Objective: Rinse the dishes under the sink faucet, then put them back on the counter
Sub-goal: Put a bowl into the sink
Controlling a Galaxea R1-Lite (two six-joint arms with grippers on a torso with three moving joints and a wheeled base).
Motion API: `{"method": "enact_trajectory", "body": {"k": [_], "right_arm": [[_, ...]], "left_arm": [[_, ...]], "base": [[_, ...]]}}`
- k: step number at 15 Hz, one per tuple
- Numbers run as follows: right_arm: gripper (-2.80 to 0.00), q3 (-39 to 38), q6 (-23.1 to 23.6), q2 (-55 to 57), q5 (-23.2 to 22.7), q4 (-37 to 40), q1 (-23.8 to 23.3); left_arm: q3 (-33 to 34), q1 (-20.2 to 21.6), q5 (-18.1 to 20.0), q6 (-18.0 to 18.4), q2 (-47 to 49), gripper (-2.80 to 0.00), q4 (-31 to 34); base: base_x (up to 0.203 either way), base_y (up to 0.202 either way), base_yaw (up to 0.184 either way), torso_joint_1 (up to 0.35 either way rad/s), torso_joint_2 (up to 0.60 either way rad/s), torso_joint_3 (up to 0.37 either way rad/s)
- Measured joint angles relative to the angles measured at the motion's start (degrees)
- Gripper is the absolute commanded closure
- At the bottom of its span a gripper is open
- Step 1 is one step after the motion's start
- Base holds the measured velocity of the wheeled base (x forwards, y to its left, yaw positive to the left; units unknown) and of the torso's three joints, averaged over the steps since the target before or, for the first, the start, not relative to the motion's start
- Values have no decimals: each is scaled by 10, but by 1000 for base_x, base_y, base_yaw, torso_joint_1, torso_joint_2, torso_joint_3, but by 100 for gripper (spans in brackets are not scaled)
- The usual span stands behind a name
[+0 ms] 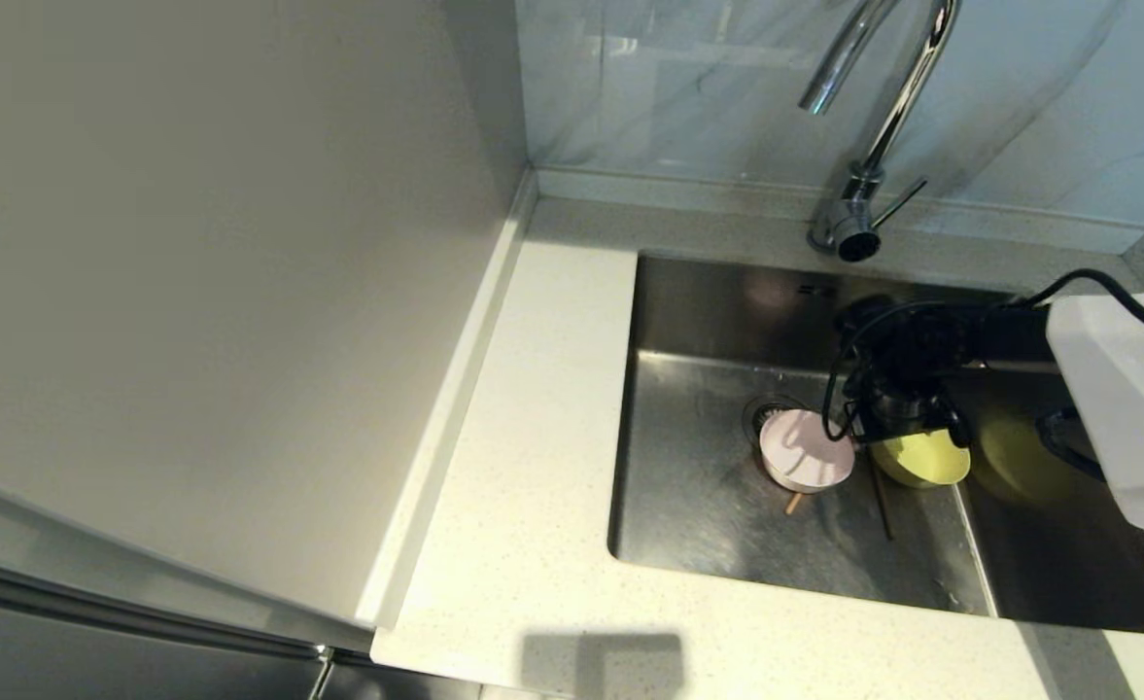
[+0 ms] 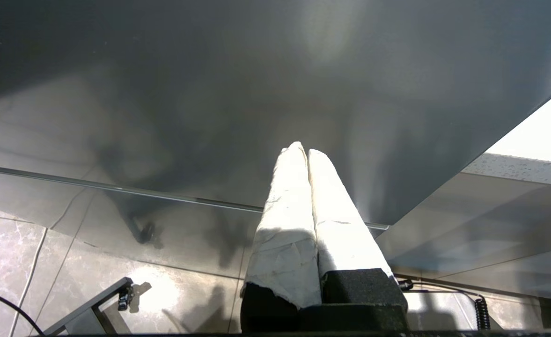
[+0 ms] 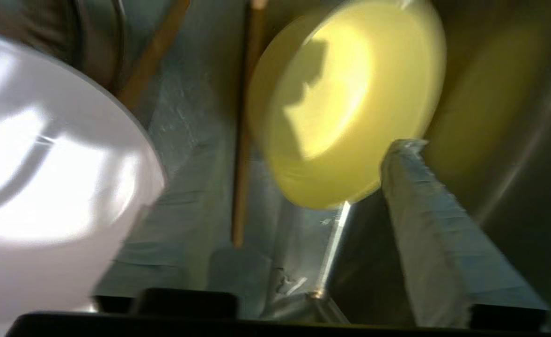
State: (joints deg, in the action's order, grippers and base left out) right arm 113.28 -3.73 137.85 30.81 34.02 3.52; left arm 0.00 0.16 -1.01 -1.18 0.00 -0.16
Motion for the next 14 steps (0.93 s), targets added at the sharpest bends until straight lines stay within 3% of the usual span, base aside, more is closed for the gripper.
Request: {"method": "enact_trajectory", "body": {"k": [4, 7, 12, 13, 14], "right_arm": [[-280, -51, -12, -131, -52, 6, 0], [-280, -160, -22, -271, -90, 12, 0], [-280, -294, -46, -468, -105, 15, -2], [0, -308, -54, -493, -101, 14, -4], [0, -322, -61, -514, -97, 9, -5]], "left_arm": [[0, 0, 0, 0, 0, 0, 0], [0, 0, 0, 0, 0, 0, 0], [0, 0, 0, 0, 0, 0, 0], [0, 0, 0, 0, 0, 0, 0], [0, 0, 0, 0, 0, 0, 0]], "base": [[0, 0, 0, 0, 0, 0], [0, 0, 0, 0, 0, 0], [0, 0, 0, 0, 0, 0], [0, 0, 0, 0, 0, 0], [0, 0, 0, 0, 0, 0]]}}
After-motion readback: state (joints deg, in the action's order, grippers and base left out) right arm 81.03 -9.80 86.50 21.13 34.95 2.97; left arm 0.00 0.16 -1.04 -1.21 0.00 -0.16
